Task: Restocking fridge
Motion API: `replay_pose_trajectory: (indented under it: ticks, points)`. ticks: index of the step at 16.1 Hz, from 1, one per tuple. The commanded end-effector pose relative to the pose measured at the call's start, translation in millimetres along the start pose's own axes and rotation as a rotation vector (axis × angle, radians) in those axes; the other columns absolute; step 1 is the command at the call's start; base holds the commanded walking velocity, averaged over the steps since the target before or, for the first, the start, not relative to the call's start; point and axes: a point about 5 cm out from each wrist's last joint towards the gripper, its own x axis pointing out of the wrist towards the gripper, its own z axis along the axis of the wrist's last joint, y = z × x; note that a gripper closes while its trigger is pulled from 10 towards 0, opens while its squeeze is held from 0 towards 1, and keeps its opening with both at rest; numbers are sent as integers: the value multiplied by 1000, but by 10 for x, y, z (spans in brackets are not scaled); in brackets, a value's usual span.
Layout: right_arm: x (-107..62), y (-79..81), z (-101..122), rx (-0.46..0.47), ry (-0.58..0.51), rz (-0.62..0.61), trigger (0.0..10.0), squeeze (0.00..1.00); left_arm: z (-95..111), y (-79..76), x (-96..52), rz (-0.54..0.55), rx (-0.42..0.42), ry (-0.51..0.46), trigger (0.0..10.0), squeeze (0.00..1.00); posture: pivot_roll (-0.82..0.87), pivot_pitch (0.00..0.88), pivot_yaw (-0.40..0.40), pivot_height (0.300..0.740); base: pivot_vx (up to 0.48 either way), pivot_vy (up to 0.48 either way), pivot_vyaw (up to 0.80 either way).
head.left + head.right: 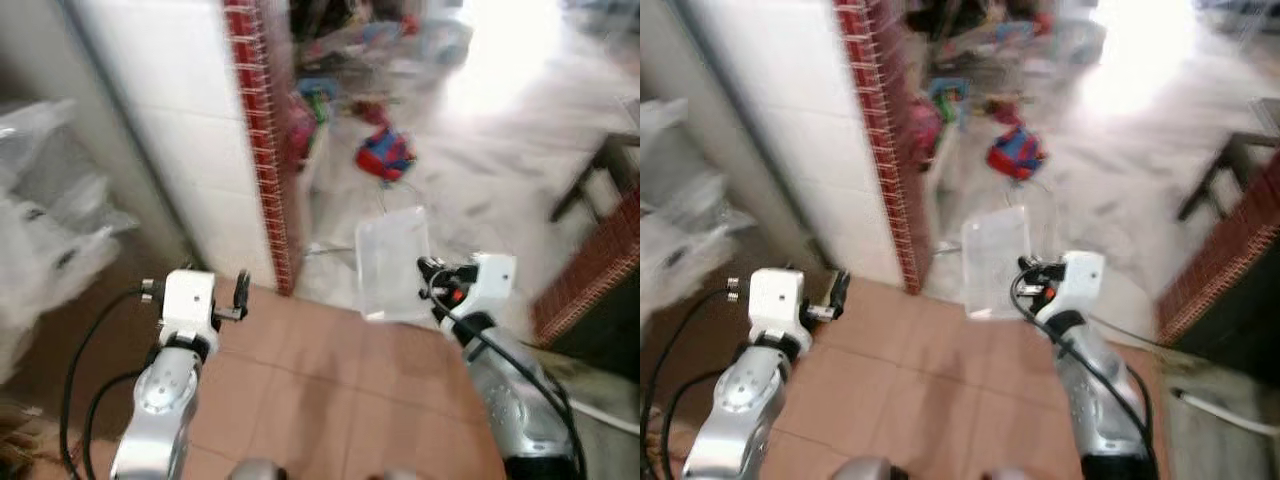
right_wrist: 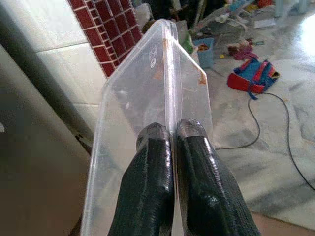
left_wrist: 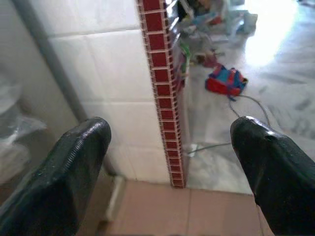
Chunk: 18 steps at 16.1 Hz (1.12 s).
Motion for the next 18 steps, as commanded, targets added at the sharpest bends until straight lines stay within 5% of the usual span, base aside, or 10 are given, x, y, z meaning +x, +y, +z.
replay_pose_trajectory:
  ticks: [1, 14, 18]
  points:
    - [30, -8, 9, 13, 1, -5, 10000, 0, 7, 4, -2, -5, 18, 0, 10000, 0, 33, 0, 18, 740, 0, 476, 413]
    - [72, -26, 48, -12, -3, 9, 10000, 0, 6, -96, 32, -45, 35, 8, 10000, 0, 22, 0, 14, 740, 0, 470, 708]
    - [71, -46, 47, -16, -1, 1, 10000, 0, 38, -102, 42, -45, 40, -17, 10000, 0, 24, 0, 8, 740, 0, 78, 109]
